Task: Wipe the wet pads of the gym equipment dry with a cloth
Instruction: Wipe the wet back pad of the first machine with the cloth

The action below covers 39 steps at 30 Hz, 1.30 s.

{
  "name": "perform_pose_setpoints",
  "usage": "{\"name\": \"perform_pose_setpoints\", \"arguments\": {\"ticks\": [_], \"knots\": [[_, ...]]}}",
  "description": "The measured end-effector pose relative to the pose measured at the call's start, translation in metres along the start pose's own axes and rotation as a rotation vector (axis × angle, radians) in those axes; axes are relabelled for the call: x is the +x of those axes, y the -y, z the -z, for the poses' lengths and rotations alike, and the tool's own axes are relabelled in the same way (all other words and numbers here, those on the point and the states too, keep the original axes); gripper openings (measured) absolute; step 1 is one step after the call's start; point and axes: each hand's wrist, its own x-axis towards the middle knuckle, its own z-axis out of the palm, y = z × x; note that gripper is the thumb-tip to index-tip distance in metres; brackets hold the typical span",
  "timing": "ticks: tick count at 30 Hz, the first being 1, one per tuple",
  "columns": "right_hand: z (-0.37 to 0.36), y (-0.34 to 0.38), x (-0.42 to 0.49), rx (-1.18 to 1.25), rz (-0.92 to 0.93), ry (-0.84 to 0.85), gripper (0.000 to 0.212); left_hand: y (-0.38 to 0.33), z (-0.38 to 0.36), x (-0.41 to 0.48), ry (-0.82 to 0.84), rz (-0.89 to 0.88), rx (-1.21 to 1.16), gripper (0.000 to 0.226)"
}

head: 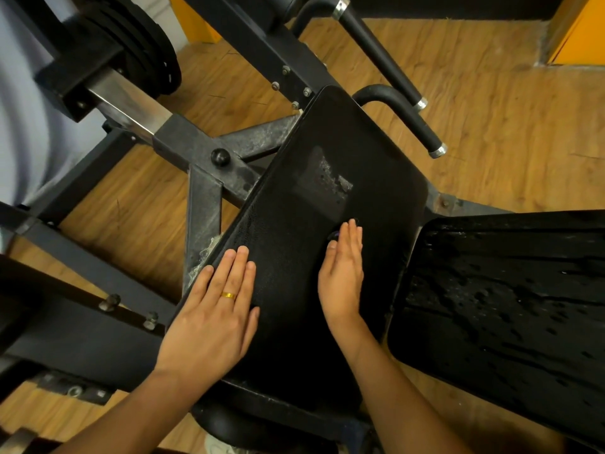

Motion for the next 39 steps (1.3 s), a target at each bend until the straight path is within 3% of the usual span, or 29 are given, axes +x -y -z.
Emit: {"name": "perform_pose_setpoints", "arguments": {"ticks": [5,10,14,22,33,39], "knots": [[0.003,0.011,0.066,-0.027,-0.024,-0.078,0.048,0.0,-0.001,0.0,0.005,-0.003,0.008,0.067],[0.016,0.021,0.144,-0.049,-0.08,-0.027,0.047,0.0,-0.001,0.001,0.01,0.001,-0.006,0.067],[0.014,0.014,0.112,-0.068,-0.033,-0.023,0.05,0.0,-0.001,0.0,0.007,0.004,-0.007,0.067],[-0.002,-0.011,-0.042,-0.038,0.079,0.001,0.052,0.0,-0.003,0.0,0.001,0.0,0.004,0.067],[0.009,0.024,0.129,-0.047,-0.066,-0.047,0.05,0.0,-0.003,0.0,0.009,-0.004,0.02,0.067],[0.006,0.017,0.061,-0.053,0.035,-0.008,0.052,-0.001,0.0,0.001,0.007,0.009,0.006,0.067]]}}
